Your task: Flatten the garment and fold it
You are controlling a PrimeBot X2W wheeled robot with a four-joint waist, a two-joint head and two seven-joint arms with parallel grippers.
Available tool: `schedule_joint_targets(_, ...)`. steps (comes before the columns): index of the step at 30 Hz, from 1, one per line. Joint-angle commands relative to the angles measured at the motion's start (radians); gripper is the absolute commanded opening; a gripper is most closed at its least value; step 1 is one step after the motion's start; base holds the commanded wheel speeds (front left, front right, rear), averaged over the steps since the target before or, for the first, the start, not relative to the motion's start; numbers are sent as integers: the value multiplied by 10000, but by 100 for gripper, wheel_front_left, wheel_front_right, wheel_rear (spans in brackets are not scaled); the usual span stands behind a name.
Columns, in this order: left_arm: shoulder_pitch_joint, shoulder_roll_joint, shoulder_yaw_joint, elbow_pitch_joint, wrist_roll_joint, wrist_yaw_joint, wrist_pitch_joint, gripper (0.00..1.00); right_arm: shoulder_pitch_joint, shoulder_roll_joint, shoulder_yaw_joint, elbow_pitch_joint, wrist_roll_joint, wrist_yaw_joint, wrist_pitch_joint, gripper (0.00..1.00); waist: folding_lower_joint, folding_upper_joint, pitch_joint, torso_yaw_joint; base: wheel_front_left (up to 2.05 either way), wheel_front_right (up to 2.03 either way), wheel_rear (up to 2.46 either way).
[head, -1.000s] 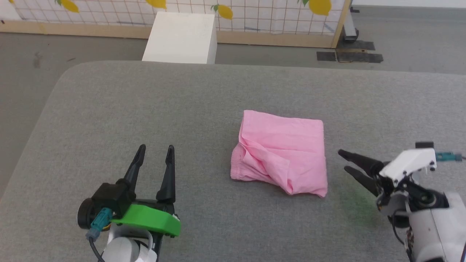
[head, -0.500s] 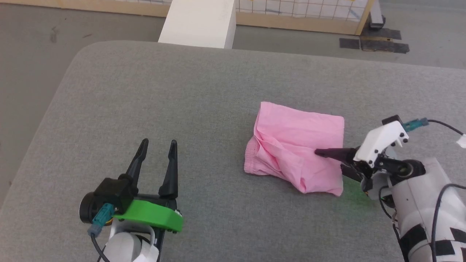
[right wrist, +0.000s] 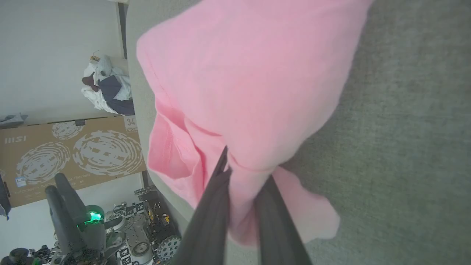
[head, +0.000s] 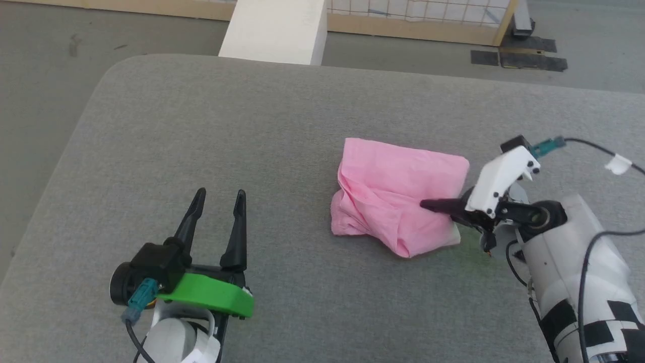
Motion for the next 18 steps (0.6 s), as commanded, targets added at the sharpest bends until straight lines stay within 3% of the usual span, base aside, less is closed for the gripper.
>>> schedule_joint_targets(1, -92, -18, 36, -51, 129, -38, -36, 100, 24, 20, 195, -232, -222, -11, -109, 0, 0, 0, 8, -147, 0, 0, 0)
schedule_joint_targets(10, -242, -16, 251, -333, 366, -38, -36, 100, -85, -1192, 3226, -2772, -3312, -11, 618, 0, 0, 0, 524, -1380, 0, 0, 0)
schedule_joint_targets(18, -943, 195, 17, -680, 605, -38, -36, 100, -301, -2563, 4027, -4682, -4872, -11, 1509, 0, 0, 0, 1539, -2915, 0, 0, 0)
